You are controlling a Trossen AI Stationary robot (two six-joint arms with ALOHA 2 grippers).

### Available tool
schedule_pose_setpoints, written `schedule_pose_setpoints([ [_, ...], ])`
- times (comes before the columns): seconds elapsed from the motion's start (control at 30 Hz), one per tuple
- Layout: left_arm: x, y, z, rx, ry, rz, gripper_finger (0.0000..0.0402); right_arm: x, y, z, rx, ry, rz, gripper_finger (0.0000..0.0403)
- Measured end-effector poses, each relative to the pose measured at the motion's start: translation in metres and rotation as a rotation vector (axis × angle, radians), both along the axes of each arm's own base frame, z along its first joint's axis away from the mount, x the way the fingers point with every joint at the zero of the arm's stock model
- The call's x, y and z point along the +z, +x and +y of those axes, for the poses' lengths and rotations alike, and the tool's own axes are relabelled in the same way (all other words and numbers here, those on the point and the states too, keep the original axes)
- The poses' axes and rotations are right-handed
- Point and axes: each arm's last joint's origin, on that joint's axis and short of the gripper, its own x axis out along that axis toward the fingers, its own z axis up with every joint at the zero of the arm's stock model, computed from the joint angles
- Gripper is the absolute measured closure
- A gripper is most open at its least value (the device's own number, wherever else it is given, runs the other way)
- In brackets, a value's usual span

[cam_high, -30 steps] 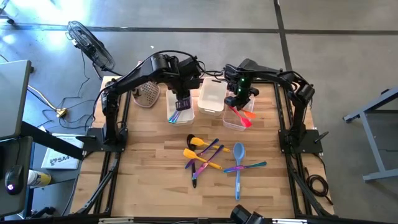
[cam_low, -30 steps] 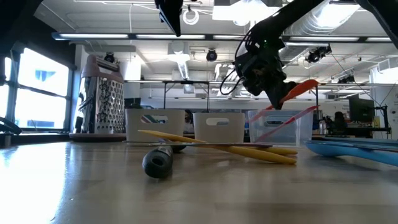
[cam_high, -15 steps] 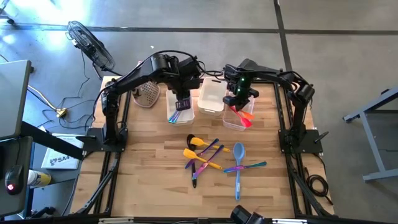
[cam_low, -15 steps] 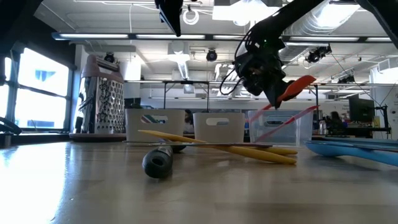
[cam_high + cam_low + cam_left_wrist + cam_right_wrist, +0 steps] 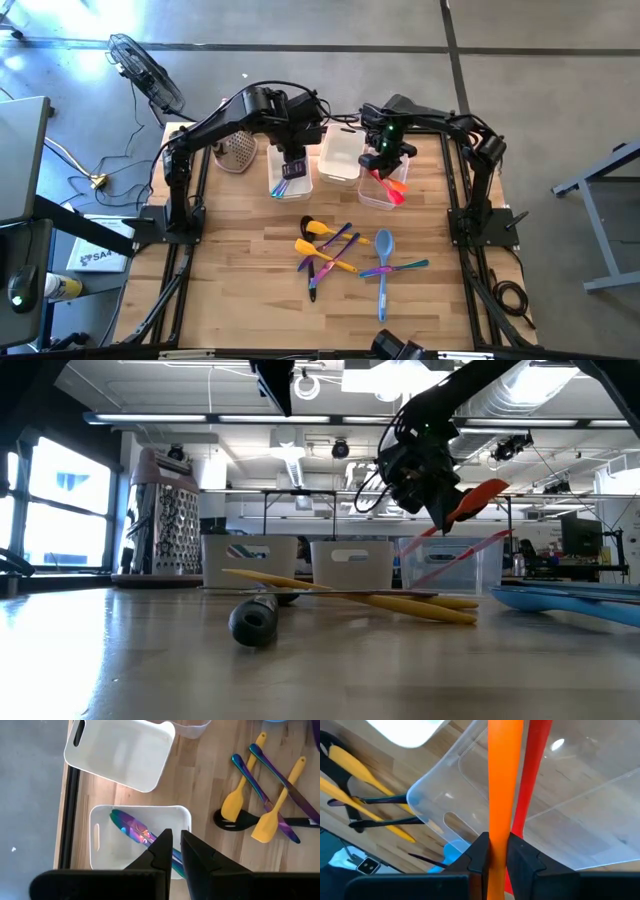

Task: Pick & Place Kitchen Items
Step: Put the orange spatula into the transparent bin, then put the violet table knife into the left white bin

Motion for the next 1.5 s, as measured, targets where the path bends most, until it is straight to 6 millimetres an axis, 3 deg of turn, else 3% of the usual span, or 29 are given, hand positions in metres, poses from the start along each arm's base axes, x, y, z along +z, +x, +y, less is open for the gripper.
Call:
schedule_pose_setpoints([
  [0.33,0.0,0.0,0.0,-0.048,0.021,0.008,0.0371,0.0,-0.007,0.0,0.059,-0.095,0.133,0.0347],
  [0.97,0.0,0.0,0.0,-0.086,0.038,0.015,0.0371,0.004,-0.008,0.002,0.071,-0.095,0.119,0.029],
  [1.17,0.0,0.0,0.0,-0.086,0.038,0.015,0.0371,0.034,-0.017,0.012,0.08,-0.119,-0.007,0.0288],
  [1.5,0.0,0.0,0.0,-0.049,0.007,0.003,0.0371,0.113,-0.052,0.049,0.132,-0.278,-0.352,0.0288],
])
